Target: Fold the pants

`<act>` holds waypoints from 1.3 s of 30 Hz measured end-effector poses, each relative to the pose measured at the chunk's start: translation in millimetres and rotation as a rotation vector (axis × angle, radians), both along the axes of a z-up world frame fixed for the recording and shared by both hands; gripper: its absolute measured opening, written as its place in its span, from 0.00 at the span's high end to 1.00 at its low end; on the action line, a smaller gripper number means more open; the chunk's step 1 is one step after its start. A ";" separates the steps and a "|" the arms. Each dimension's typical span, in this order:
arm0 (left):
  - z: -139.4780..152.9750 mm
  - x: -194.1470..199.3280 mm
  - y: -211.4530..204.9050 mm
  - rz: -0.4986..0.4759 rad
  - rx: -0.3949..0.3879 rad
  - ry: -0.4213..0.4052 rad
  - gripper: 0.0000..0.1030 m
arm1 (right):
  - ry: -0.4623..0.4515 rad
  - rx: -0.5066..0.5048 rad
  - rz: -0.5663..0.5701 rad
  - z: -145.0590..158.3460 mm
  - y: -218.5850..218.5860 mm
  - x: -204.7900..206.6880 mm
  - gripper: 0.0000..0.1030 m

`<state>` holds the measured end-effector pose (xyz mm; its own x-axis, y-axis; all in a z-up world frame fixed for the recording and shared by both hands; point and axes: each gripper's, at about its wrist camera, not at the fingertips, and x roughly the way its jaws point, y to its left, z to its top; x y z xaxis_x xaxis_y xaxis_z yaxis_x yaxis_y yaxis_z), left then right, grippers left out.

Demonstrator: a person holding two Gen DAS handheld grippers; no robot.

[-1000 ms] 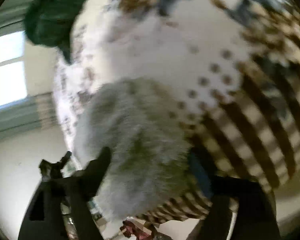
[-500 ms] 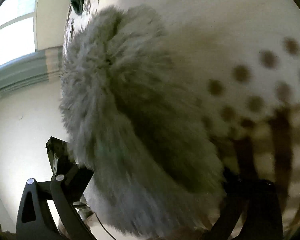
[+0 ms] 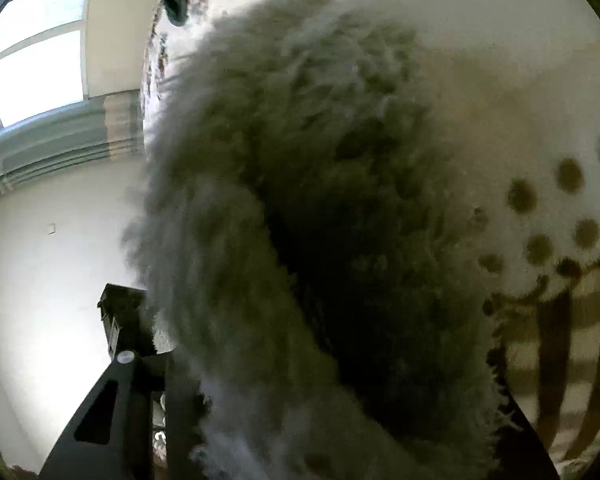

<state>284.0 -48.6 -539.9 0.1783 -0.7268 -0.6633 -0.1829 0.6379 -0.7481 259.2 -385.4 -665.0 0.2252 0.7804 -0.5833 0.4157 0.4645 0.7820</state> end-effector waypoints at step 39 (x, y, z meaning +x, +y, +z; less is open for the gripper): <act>0.9 394.7 286.4 0.115 0.117 -0.147 0.32 | -0.222 -0.301 0.128 23.8 287.1 459.1 0.17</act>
